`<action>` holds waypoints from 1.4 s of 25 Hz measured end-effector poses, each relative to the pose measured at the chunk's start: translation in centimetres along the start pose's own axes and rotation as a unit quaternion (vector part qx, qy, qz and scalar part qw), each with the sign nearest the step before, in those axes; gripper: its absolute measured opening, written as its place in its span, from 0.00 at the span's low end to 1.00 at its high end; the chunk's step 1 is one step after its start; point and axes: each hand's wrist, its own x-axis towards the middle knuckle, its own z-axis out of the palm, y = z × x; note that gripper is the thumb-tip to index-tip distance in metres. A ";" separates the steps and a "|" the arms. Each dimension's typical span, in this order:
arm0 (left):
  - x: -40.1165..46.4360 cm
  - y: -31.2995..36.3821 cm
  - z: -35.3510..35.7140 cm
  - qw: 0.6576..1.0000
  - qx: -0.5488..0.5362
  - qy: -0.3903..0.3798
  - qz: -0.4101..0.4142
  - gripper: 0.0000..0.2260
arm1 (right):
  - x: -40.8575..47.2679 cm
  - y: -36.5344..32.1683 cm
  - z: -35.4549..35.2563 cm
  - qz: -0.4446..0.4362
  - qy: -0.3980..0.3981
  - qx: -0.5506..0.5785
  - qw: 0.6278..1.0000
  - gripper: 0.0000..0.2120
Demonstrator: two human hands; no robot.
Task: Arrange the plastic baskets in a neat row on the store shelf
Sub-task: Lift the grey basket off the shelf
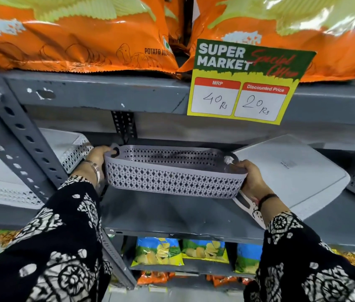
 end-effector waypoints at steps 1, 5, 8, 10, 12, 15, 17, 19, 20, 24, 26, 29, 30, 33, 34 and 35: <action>-0.2 0.4 0.2 0.998 0.056 -0.005 0.000 0.14 | -0.1 -0.1 -0.2 -0.004 -0.007 -0.007 1.000 0.10; 0.7 0.8 0.9 0.928 0.364 0.082 -0.001 0.16 | -0.2 0.8 -0.2 -0.019 -0.029 -0.122 0.992 0.18; 1.1 -0.4 1.6 0.896 0.437 0.075 -0.002 0.17 | -0.2 2.3 -0.1 -0.037 -0.020 -0.189 0.981 0.18; 1.2 -1.7 1.5 0.921 0.383 0.067 -0.010 0.18 | 0.1 2.9 -0.2 -0.045 -0.021 -0.210 0.976 0.18; 1.6 -2.7 1.4 0.947 0.312 0.072 -0.024 0.20 | 0.2 3.3 -0.4 -0.031 -0.016 -0.226 0.973 0.23; 2.0 -4.0 1.4 0.959 0.270 0.072 -0.040 0.22 | 0.2 3.8 -0.6 -0.017 -0.020 -0.237 0.971 0.23; 2.1 -4.6 1.5 0.959 0.266 0.088 -0.035 0.21 | -0.4 4.0 -0.5 -0.014 -0.010 -0.241 0.970 0.20; 1.9 -5.0 1.7 0.957 0.270 0.105 -0.010 0.18 | -0.6 4.1 -0.4 -0.024 -0.011 -0.254 0.967 0.23; 1.6 -5.2 1.9 0.953 0.277 0.120 0.005 0.17 | -0.4 4.1 -0.4 -0.034 -0.013 -0.265 0.964 0.25; -0.1 -4.3 4.2 0.873 0.437 0.207 0.064 0.23 | 0.2 1.8 -0.4 -0.111 0.002 -0.301 0.947 0.28; -0.7 -3.7 7.8 0.853 0.463 0.193 0.145 0.25 | 0.4 -0.6 -1.5 -0.147 0.040 -0.316 0.937 0.25; -2.8 -3.9 16.2 0.880 0.407 0.133 0.208 0.26 | 0.7 -3.7 -6.9 -0.163 0.083 -0.341 0.922 0.23; -3.7 -4.4 19.0 0.884 0.400 0.109 0.215 0.27 | 0.9 -4.2 -9.2 -0.165 0.097 -0.352 0.916 0.22; -6.0 -6.8 26.9 0.890 0.391 0.061 0.229 0.26 | 1.7 -6.6 -16.8 -0.168 0.141 -0.372 0.902 0.19; -6.7 -7.7 29.0 0.889 0.389 0.065 0.232 0.25 | 2.4 -7.4 -19.2 -0.167 0.145 -0.390 0.894 0.19; -7.0 -8.5 30.0 0.888 0.390 0.073 0.235 0.25 | 2.7 -7.8 -20.5 -0.157 0.145 -0.413 0.885 0.19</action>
